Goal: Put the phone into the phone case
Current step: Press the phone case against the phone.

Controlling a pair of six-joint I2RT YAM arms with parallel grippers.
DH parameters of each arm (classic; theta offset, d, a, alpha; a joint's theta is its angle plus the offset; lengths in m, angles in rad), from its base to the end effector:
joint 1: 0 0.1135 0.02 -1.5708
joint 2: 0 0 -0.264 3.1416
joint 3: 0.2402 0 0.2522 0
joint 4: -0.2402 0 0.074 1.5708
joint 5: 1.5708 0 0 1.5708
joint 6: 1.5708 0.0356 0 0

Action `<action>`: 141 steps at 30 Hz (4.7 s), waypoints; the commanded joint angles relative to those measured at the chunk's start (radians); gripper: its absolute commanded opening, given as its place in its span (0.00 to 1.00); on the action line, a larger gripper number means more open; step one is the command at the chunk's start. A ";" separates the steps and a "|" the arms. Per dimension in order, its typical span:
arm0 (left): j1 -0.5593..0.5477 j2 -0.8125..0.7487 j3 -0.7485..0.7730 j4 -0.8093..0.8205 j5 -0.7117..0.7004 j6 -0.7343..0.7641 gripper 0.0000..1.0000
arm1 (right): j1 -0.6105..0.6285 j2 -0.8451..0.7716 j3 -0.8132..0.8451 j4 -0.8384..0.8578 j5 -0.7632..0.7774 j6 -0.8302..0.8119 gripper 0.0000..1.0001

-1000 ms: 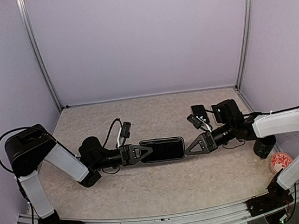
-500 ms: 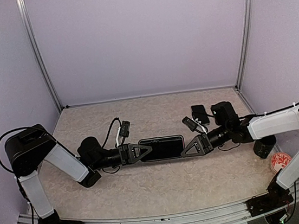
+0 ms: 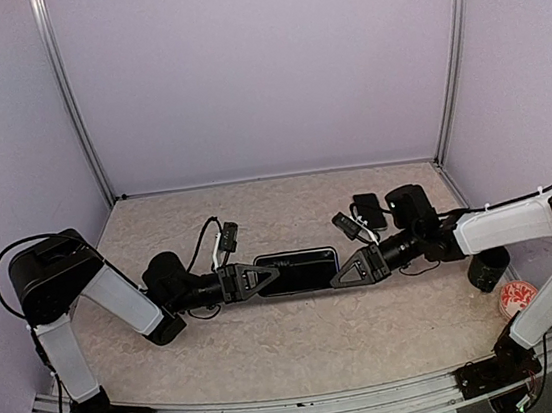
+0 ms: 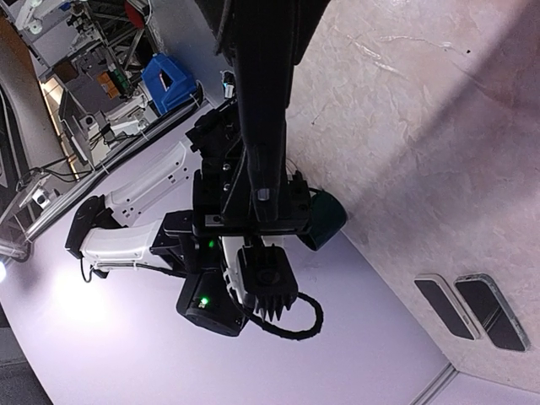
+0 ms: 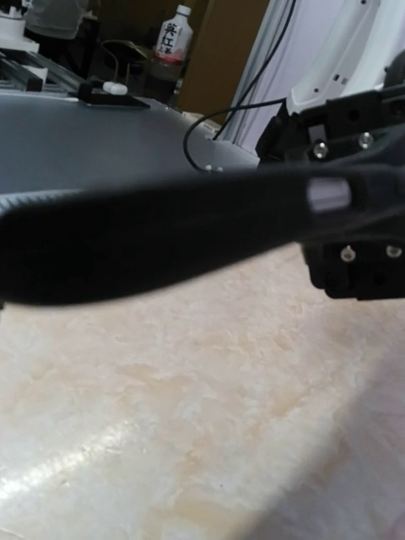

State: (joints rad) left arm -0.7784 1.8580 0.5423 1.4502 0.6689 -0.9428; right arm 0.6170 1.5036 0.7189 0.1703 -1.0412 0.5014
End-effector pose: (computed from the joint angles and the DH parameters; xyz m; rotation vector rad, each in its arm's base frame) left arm 0.2093 -0.2374 0.1585 0.5185 1.6981 -1.8055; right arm 0.2213 0.1947 0.1932 -0.8051 2.2285 1.7285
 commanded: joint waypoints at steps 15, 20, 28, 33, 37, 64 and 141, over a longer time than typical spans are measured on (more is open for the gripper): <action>-0.010 -0.007 0.016 0.104 0.029 -0.001 0.00 | 0.012 -0.032 0.039 0.004 0.009 -0.008 0.40; -0.013 -0.009 0.016 0.111 0.039 -0.004 0.00 | -0.005 -0.025 0.049 -0.001 0.021 0.011 0.42; -0.019 -0.010 0.018 0.109 0.045 -0.007 0.00 | -0.020 -0.017 0.086 -0.029 0.045 0.024 0.42; -0.022 -0.011 0.021 0.101 0.050 -0.007 0.00 | -0.020 -0.003 0.100 -0.026 0.027 0.030 0.31; -0.024 -0.013 0.023 0.095 0.048 -0.006 0.00 | -0.021 0.014 0.090 0.017 -0.016 0.058 0.11; -0.030 0.045 0.009 0.111 0.002 -0.011 0.75 | -0.056 -0.060 0.038 0.132 -0.036 0.108 0.00; -0.065 0.133 0.127 0.203 -0.088 -0.127 0.00 | 0.047 -0.142 -0.057 0.334 0.120 0.230 0.18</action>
State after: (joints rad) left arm -0.8494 1.9797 0.6773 1.5726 0.5701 -1.0706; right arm 0.6476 1.3697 0.6151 0.5438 -0.8276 0.7895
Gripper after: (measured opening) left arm 0.110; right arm 0.110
